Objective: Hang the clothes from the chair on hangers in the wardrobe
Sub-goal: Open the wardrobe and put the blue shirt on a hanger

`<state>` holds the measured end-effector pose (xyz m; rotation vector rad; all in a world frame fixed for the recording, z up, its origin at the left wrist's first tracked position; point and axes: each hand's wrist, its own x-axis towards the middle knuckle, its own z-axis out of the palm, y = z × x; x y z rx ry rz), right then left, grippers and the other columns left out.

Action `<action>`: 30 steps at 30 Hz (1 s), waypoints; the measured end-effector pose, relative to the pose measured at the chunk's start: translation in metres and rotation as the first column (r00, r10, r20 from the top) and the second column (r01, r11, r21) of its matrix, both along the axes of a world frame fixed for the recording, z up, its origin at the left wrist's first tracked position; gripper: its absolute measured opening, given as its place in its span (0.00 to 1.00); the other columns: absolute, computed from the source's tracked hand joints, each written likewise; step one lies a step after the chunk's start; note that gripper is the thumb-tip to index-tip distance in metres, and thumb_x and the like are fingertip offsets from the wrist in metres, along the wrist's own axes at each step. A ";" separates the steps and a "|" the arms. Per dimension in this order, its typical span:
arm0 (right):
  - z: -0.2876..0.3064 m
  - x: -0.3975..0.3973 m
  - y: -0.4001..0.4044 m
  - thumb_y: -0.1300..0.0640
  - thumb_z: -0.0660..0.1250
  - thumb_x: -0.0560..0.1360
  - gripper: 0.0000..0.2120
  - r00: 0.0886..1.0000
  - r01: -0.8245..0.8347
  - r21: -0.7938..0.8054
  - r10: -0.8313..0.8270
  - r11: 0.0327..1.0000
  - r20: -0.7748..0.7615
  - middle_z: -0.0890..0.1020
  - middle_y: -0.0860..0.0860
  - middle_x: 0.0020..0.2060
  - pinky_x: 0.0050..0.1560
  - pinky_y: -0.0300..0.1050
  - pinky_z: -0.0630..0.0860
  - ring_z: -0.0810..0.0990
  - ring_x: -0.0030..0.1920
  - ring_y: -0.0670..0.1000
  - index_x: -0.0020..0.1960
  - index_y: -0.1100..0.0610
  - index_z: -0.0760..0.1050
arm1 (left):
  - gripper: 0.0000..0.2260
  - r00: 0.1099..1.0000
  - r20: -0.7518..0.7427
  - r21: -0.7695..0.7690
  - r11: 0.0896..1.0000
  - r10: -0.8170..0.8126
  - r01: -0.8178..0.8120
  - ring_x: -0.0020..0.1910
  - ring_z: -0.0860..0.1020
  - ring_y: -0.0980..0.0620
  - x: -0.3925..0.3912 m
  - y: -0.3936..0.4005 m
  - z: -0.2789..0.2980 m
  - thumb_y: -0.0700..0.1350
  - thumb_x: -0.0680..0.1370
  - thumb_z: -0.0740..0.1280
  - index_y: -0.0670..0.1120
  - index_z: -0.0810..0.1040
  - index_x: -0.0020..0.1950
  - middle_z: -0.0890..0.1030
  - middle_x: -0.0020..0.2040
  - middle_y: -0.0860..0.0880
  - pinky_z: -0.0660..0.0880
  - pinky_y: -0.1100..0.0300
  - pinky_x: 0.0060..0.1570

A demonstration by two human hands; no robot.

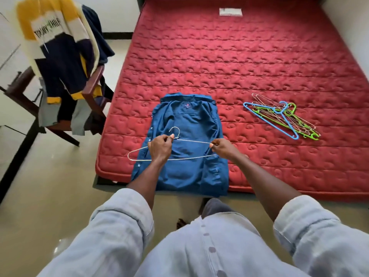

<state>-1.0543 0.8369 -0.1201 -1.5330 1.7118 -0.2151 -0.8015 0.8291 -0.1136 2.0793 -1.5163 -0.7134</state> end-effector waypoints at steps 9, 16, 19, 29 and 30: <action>-0.024 0.013 -0.071 0.60 0.64 0.77 0.08 0.964 0.265 -0.175 -0.256 0.948 0.071 0.74 0.51 0.30 0.36 0.45 0.63 0.70 0.34 0.52 0.40 0.57 0.78 | 0.14 0.984 -0.162 0.177 0.979 -0.071 0.099 0.44 0.82 0.44 0.017 -0.077 -0.012 0.63 0.71 0.63 0.56 0.78 0.32 0.79 0.30 0.55 0.74 0.46 0.55; -0.055 0.026 -0.159 0.58 0.67 0.77 0.07 0.885 0.448 -0.127 -0.420 0.885 0.200 0.78 0.50 0.32 0.36 0.44 0.67 0.75 0.34 0.50 0.43 0.59 0.81 | 0.20 0.989 -0.010 0.203 0.968 -0.146 0.145 0.45 0.79 0.37 0.006 -0.194 -0.040 0.53 0.79 0.65 0.45 0.70 0.30 0.81 0.39 0.38 0.72 0.48 0.47; -0.081 0.020 -0.205 0.55 0.66 0.79 0.10 0.837 0.495 0.001 -0.477 0.869 0.269 0.79 0.48 0.30 0.32 0.39 0.69 0.75 0.29 0.45 0.40 0.54 0.79 | 0.15 0.982 0.008 0.175 0.967 -0.190 0.186 0.48 0.80 0.40 0.000 -0.242 -0.068 0.53 0.81 0.63 0.45 0.80 0.41 0.83 0.41 0.42 0.68 0.49 0.55; -0.199 -0.034 -0.308 0.61 0.64 0.76 0.08 0.736 0.673 -0.067 -0.676 0.736 -0.040 0.82 0.63 0.44 0.46 0.52 0.70 0.79 0.47 0.62 0.45 0.65 0.78 | 0.13 0.985 0.109 0.043 0.990 -0.135 0.131 0.55 0.79 0.40 -0.027 -0.372 -0.192 0.50 0.81 0.62 0.46 0.84 0.53 0.84 0.50 0.41 0.62 0.50 0.56; -0.210 -0.035 -0.316 0.60 0.64 0.77 0.08 0.732 0.675 -0.067 -0.678 0.735 -0.071 0.82 0.64 0.47 0.48 0.52 0.70 0.79 0.49 0.64 0.47 0.65 0.77 | 0.13 0.982 0.122 0.036 0.990 -0.143 0.139 0.54 0.79 0.40 -0.032 -0.380 -0.204 0.50 0.81 0.62 0.47 0.84 0.53 0.84 0.50 0.41 0.62 0.50 0.56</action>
